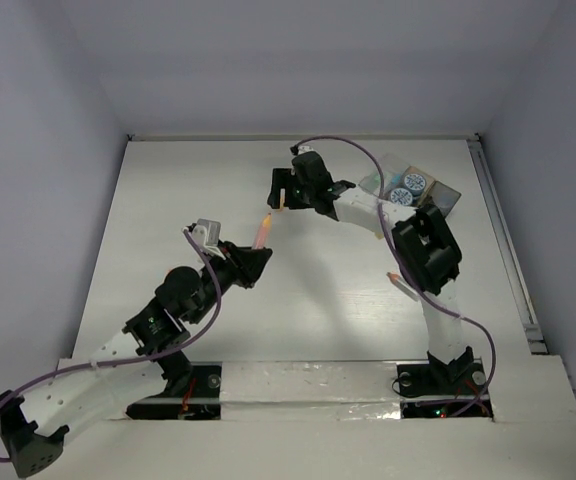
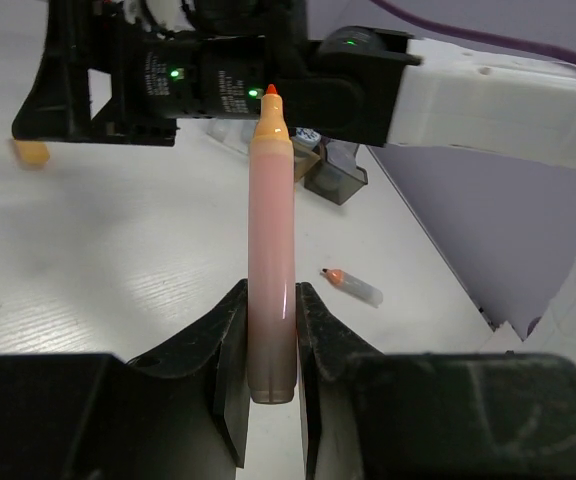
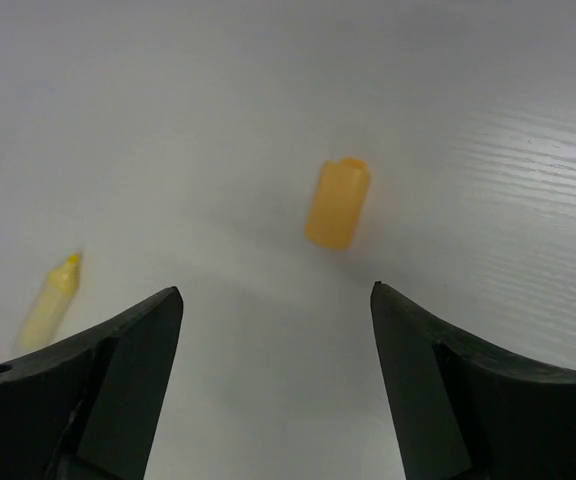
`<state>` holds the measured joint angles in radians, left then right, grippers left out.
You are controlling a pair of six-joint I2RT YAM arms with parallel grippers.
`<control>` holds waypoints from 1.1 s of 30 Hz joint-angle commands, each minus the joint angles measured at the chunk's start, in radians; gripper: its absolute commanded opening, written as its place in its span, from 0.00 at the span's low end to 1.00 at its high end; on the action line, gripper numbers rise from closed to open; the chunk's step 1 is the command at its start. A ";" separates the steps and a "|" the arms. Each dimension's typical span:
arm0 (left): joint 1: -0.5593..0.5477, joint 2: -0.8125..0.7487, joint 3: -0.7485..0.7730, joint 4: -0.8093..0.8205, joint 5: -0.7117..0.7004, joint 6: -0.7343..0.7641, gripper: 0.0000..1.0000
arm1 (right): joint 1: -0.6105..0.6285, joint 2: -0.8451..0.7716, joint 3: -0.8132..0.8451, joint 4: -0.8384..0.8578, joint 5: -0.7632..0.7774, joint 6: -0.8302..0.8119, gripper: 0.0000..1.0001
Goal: Sort the stationery into containers
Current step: Move the pen cap to the center of the board.
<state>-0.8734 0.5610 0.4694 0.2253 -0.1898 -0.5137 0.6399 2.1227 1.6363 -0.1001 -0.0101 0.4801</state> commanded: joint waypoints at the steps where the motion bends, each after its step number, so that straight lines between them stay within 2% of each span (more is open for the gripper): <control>1: 0.004 -0.026 0.012 0.008 0.030 0.007 0.00 | 0.001 0.093 0.146 -0.142 0.087 -0.034 0.83; 6: 0.004 -0.059 0.047 -0.018 0.067 0.014 0.00 | 0.010 0.212 0.278 -0.223 0.122 -0.067 0.84; 12: 0.004 -0.059 0.037 -0.012 0.084 0.006 0.00 | 0.041 0.365 0.493 -0.329 0.176 -0.124 0.71; 14: 0.004 -0.061 0.037 -0.012 0.089 0.000 0.00 | 0.041 0.376 0.493 -0.311 0.176 -0.135 0.53; 16: 0.004 -0.069 0.038 -0.017 0.092 0.000 0.00 | 0.041 0.369 0.467 -0.297 0.167 -0.165 0.28; 19: 0.004 -0.075 0.046 -0.021 0.087 0.001 0.00 | 0.041 0.283 0.315 -0.248 0.112 -0.246 0.19; 24: 0.004 -0.064 0.049 -0.004 0.089 0.006 0.00 | 0.061 0.018 -0.097 -0.112 -0.123 -0.469 0.18; 25: 0.004 -0.058 0.049 0.008 0.087 0.006 0.00 | 0.073 -0.031 -0.236 -0.095 -0.146 -0.509 0.18; 27: 0.004 -0.047 0.051 0.020 0.087 0.006 0.00 | 0.073 -0.153 -0.349 -0.069 -0.194 -0.531 0.19; 30: 0.004 -0.027 0.052 0.039 0.087 0.006 0.00 | 0.073 -0.239 -0.486 -0.062 -0.217 -0.534 0.30; 31: 0.004 -0.017 0.054 0.046 0.089 0.003 0.00 | 0.073 -0.247 -0.503 -0.067 -0.211 -0.538 0.40; 33: 0.004 -0.010 0.051 0.054 0.087 0.001 0.00 | 0.073 -0.247 -0.526 -0.076 -0.182 -0.538 0.51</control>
<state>-0.8730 0.5415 0.4732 0.2016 -0.1108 -0.5137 0.7113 1.8786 1.1496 -0.1741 -0.1719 -0.0078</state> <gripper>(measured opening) 0.152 0.450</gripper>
